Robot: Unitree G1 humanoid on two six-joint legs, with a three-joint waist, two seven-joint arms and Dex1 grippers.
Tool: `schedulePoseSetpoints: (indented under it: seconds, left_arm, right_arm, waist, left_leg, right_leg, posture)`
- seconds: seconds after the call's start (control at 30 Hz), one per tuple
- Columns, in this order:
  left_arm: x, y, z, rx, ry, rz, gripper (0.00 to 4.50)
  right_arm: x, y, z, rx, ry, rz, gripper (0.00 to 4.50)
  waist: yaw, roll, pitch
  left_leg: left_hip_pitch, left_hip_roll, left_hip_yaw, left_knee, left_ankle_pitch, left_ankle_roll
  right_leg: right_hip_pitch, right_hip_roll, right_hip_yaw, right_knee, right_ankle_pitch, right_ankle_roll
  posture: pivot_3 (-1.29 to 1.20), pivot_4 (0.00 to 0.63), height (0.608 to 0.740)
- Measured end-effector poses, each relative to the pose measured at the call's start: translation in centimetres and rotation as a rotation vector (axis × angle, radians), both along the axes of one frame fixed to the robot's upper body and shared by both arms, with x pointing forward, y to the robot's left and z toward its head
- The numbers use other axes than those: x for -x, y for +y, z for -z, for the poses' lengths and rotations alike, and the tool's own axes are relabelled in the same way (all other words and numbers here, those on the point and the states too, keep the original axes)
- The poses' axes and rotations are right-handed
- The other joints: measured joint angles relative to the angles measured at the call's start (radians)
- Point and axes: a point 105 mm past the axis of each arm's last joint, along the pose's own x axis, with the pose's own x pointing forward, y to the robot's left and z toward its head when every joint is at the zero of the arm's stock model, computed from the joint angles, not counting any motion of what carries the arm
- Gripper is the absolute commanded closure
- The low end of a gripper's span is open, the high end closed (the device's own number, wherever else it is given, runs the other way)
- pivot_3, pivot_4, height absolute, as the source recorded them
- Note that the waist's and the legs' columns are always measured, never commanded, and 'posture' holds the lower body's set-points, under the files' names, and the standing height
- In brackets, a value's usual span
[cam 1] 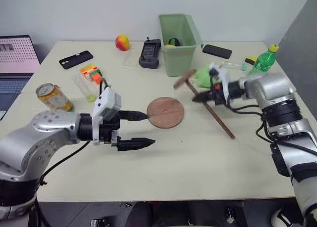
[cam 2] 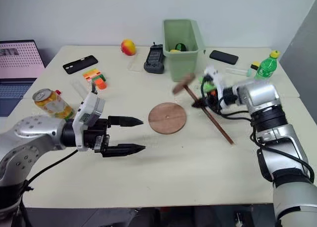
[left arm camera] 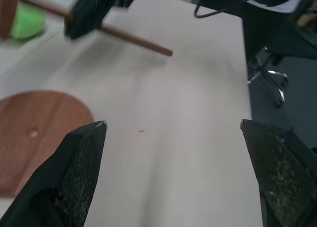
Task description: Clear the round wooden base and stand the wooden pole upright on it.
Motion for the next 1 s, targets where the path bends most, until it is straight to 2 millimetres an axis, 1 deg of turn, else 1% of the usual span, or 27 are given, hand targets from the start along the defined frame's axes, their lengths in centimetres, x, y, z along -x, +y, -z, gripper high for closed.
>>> schedulePoseSetpoints:
  seconds: [0.03, 0.07, 0.1, 0.13, 0.17, 0.23, 0.3, 0.37, 0.47, 0.53, 0.6, 0.8, 0.9, 1.0]
  left_arm:
    - [0.3, 0.0, 0.5, 0.058, 0.024, -0.041, 0.00]
    - [0.6, -0.2, 1.0, 0.103, 0.048, -0.061, 0.00]
    - [0.8, -0.2, 1.2, 0.135, 0.037, -0.122, 0.00]
    - [1.1, -0.3, 1.4, 0.177, 0.027, -0.174, 0.00]
    - [1.4, -0.3, 1.8, 0.184, 0.026, -0.216, 0.00]
    - [2.2, -0.6, 2.8, 0.197, 0.042, -0.284, 0.00]
    - [2.6, -0.8, 2.7, 0.199, -0.010, -0.360, 0.00]
    - [2.7, -0.6, 2.3, 0.203, -0.066, -0.415, 0.00]
    - [2.9, 0.1, 2.6, 0.187, -0.120, -0.489, 0.00]
    - [2.8, 0.3, 2.6, 0.176, -0.148, -0.512, 0.00]
    - [2.7, 0.3, 2.5, 0.172, -0.179, -0.518, 0.00]
    - [2.4, -0.2, 2.5, 0.172, -0.203, -0.502, 0.00]
    - [2.1, -0.3, 2.1, 0.176, -0.222, -0.493, 0.00]
    - [1.9, -0.2, 2.1, 0.169, -0.219, -0.491, 0.00]
  right_arm:
    - [0.4, 0.9, -2.0, -0.101, -0.075, 0.009, 4.25]
    - [0.9, 1.7, -3.3, -0.175, -0.119, 0.013, 4.25]
    - [1.2, 2.8, -3.9, -0.234, -0.184, 0.032, 4.25]
    - [1.6, 3.2, -4.0, -0.300, -0.236, 0.050, 4.25]
    - [1.8, 4.0, -3.7, -0.334, -0.272, 0.065, 4.25]
    - [1.9, 5.3, -2.1, -0.402, -0.297, 0.113, 4.25]
    - [1.5, 6.7, -0.9, -0.465, -0.307, 0.197, 4.25]
    - [1.3, 7.5, -0.4, -0.485, -0.358, 0.249, 4.25]
    - [0.7, 7.9, -0.1, -0.502, -0.452, 0.325, 4.25]
    - [0.2, 7.8, 0.9, -0.490, -0.465, 0.366, 4.25]
    - [-0.4, 7.6, 1.9, -0.480, -0.475, 0.394, 4.25]
    - [-1.4, 7.3, 3.9, -0.462, -0.487, 0.444, 4.25]
    - [-1.6, 7.3, 4.0, -0.471, -0.506, 0.456, 4.25]
    - [-1.7, 7.3, 4.1, -0.477, -0.512, 0.462, 4.25]
  waist:
    - [-0.003, 0.000, 0.000]
    - [0.000, 0.000, 0.000]
    - [0.003, -0.002, -0.002]
    - [0.008, -0.002, -0.005]
    - [0.011, -0.003, -0.005]
    - [0.016, -0.003, -0.005]
    - [0.021, -0.002, -0.005]
    - [0.025, -0.002, -0.005]
    - [0.026, -0.002, -0.005]
    - [0.028, -0.002, -0.005]
    - [0.027, -0.002, -0.005]
    - [0.024, -0.002, -0.005]
    - [0.024, -0.002, -0.005]
    - [0.024, -0.002, -0.005]
  left_leg:
    - [0.000, 0.000, 0.000, 0.000, 0.000, 0.000]
    - [-0.001, 0.000, -0.002, 0.000, 0.000, 0.000]
    - [-0.001, 0.000, -0.003, 0.000, 0.000, 0.000]
    - [0.001, 0.000, -0.003, 0.000, 0.000, 0.000]
    - [0.000, -0.001, -0.003, 0.000, 0.000, -0.001]
    - [0.000, -0.003, -0.002, 0.001, 0.000, -0.001]
    - [0.002, -0.003, -0.001, 0.002, 0.001, -0.002]
    - [0.003, -0.004, -0.001, 0.002, 0.002, -0.004]
    - [0.005, -0.004, 0.001, 0.001, 0.002, -0.004]
    - [0.005, -0.003, 0.001, 0.001, 0.002, -0.004]
    - [0.005, -0.004, 0.002, 0.001, 0.002, -0.004]
    - [0.005, -0.003, 0.001, 0.001, 0.002, -0.004]
    - [0.006, -0.003, 0.001, 0.000, 0.002, -0.004]
    - [0.006, -0.003, 0.001, 0.000, 0.002, -0.004]
  right_leg:
    - [0.000, 0.000, 0.000, 0.001, 0.000, 0.000]
    - [0.000, 0.000, 0.000, 0.001, 0.000, 0.000]
    - [0.000, 0.000, 0.000, 0.000, 0.000, 0.000]
    - [0.002, -0.001, 0.000, 0.001, 0.000, 0.000]
    - [0.002, -0.001, 0.001, 0.000, 0.000, 0.000]
    - [0.001, -0.003, 0.002, 0.003, 0.000, 0.000]
    - [0.001, -0.003, 0.002, 0.006, 0.000, 0.000]
    - [0.001, -0.003, 0.001, 0.007, 0.000, 0.000]
    - [0.001, -0.001, 0.001, 0.008, 0.000, 0.000]
    - [0.001, -0.001, 0.001, 0.008, 0.000, 0.000]
    - [0.001, -0.001, 0.002, 0.008, 0.000, 0.000]
    - [0.001, 0.000, 0.002, 0.008, 0.000, 0.000]
    - [0.002, 0.000, 0.002, 0.008, 0.000, 0.000]
    - [0.002, 0.000, 0.002, 0.008, 0.000, 0.000]
  posture:
    - [0.00, 0.150, 0.740]
    - [0.00, 0.150, 0.740]
    - [0.00, 0.150, 0.740]
    - [0.00, 0.150, 0.740]
    - [0.00, 0.150, 0.740]
    - [0.00, 0.150, 0.740]
    - [0.00, 0.150, 0.740]
    - [0.00, 0.150, 0.740]
    - [0.00, 0.150, 0.740]
    - [0.00, 0.150, 0.740]
    - [0.00, 0.150, 0.740]
    - [0.00, 0.150, 0.740]
    - [0.00, 0.150, 0.740]
    - [0.00, 0.150, 0.740]
